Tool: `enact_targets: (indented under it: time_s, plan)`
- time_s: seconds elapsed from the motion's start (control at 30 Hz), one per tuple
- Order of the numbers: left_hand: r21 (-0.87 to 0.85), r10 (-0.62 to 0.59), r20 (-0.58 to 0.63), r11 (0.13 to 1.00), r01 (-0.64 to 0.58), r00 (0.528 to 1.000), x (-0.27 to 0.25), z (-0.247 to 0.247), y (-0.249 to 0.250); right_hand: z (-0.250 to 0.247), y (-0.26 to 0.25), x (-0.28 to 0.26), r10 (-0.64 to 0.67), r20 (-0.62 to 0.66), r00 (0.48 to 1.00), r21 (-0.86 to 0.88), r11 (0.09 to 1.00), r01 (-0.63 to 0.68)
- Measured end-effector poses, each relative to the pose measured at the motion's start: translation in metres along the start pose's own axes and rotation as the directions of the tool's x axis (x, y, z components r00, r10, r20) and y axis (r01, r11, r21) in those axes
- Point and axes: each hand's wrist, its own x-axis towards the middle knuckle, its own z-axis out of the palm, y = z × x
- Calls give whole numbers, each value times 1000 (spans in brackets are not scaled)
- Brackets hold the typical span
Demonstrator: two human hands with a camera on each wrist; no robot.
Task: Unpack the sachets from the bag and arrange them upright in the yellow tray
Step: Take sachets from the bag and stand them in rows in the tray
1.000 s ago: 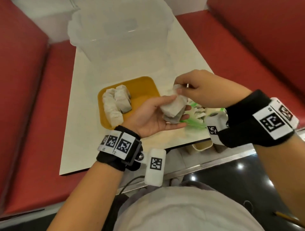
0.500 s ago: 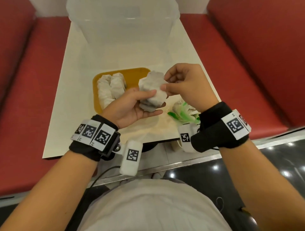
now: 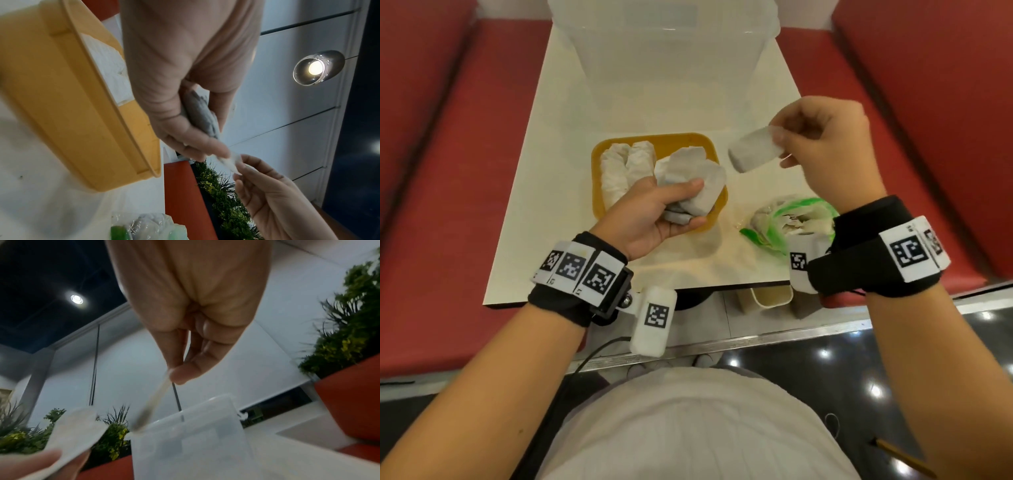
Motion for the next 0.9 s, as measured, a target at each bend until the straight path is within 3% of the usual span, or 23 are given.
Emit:
enact_targets:
  time_s: [0.1,0.2,0.27,0.43,0.53,0.7,0.8,0.9]
  plan:
    - [-13,12,-44,1000,-12,999,1,-1,-1,-12,-13,-2,-61,126,990,0,998,62]
    - [-15,29,-60,999,-30,998,3,-1,-3,-9,-35,-13,-114,374,920,108,991,78]
    - [13,45,-43,999,-44,998,3,-1,-4,0,-43,-17,-124,440,889,121,990,78]
    - [-22,21,1,1000,-21,1000,4,-1,-4,28,-33,-5,-66,340,938,-118,987,112]
    - [-71,-28,74,997,34,997,5,-4,-1,36,-28,-1,-8,348,938,-107,993,49]
    - [-136,-89,150,984,110,985,2,-11,3,26,-23,7,-24,275,961,-74,996,45]
    - [-98,-64,71,993,71,995,3,-16,2,13,-29,11,-65,327,943,-129,985,112]
    - [-26,-35,42,999,36,999,4,-15,3,6,-48,10,-132,482,866,-129,967,219]
